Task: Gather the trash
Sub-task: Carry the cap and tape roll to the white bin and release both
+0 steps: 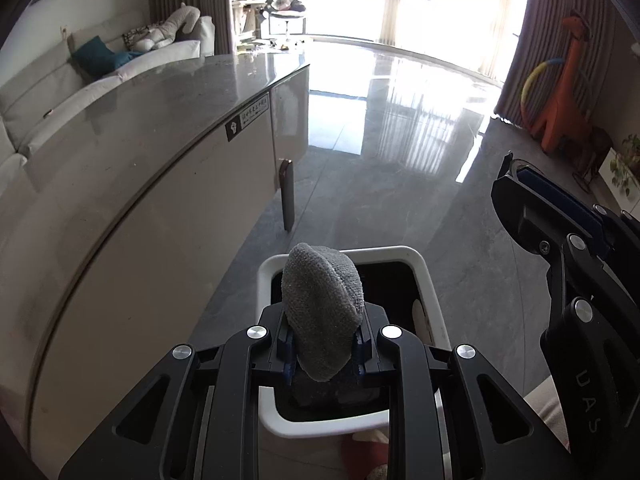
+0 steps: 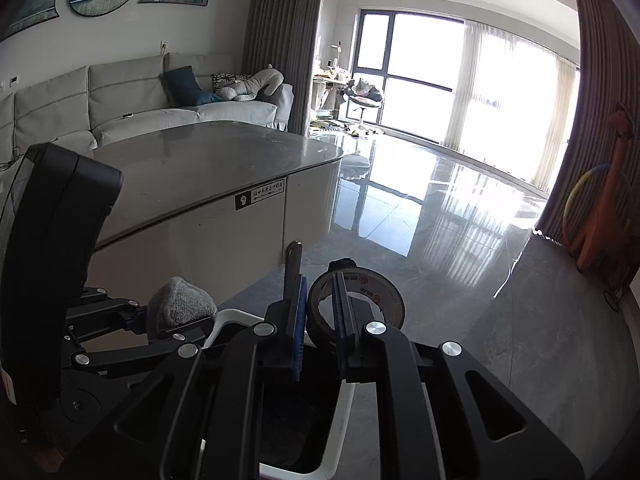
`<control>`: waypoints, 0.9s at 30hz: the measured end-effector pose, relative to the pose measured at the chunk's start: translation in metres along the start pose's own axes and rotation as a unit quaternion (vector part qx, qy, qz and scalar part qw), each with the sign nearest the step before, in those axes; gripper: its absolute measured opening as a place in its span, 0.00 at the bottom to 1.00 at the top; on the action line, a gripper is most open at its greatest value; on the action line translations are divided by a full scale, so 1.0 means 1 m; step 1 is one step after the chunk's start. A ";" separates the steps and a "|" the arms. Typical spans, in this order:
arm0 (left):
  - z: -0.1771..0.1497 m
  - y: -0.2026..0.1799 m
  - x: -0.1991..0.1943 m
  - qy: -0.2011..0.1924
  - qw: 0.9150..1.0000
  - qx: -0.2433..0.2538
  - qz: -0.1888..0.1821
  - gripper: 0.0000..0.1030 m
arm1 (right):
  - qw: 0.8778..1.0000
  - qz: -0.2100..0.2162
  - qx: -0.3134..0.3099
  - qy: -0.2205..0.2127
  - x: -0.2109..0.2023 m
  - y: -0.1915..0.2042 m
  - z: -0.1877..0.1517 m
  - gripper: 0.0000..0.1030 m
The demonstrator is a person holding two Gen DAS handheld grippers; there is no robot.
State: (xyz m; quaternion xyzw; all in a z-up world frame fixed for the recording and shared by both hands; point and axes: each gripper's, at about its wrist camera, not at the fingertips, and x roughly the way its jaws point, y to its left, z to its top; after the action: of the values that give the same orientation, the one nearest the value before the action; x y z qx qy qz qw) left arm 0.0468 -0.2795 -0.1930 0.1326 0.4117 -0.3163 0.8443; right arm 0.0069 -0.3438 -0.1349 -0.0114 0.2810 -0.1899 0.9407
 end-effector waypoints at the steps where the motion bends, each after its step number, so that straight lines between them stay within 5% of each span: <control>1: 0.000 -0.003 0.001 0.002 1.000 0.003 -0.001 0.20 | 1.000 -0.002 0.000 0.000 0.000 -0.001 0.000 0.13; 4: 0.001 -0.007 0.005 0.009 1.000 0.007 -0.009 0.21 | 1.000 -0.005 0.007 0.000 0.004 -0.003 0.004 0.13; 6: 0.004 -0.009 0.012 0.026 0.999 0.013 -0.028 0.31 | 1.000 -0.006 0.012 0.001 0.005 -0.003 0.003 0.14; 8: 0.006 -0.015 0.024 0.046 0.999 0.021 -0.012 0.96 | 1.000 -0.010 0.016 0.003 0.003 -0.006 -0.002 0.14; 21: 0.002 -0.019 0.031 0.026 0.998 0.039 0.036 0.96 | 1.000 -0.010 0.016 0.016 0.016 -0.001 -0.005 0.14; 27: -0.001 0.023 0.014 0.002 0.995 0.003 0.096 0.96 | 0.999 0.011 0.028 0.037 0.031 0.008 -0.016 0.14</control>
State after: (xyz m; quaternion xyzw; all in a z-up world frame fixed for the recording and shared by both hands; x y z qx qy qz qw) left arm 0.0675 -0.2676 -0.2054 0.1747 0.3979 -0.2352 0.8694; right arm 0.0250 -0.3459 -0.1658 0.0250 0.3104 -0.1878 0.9315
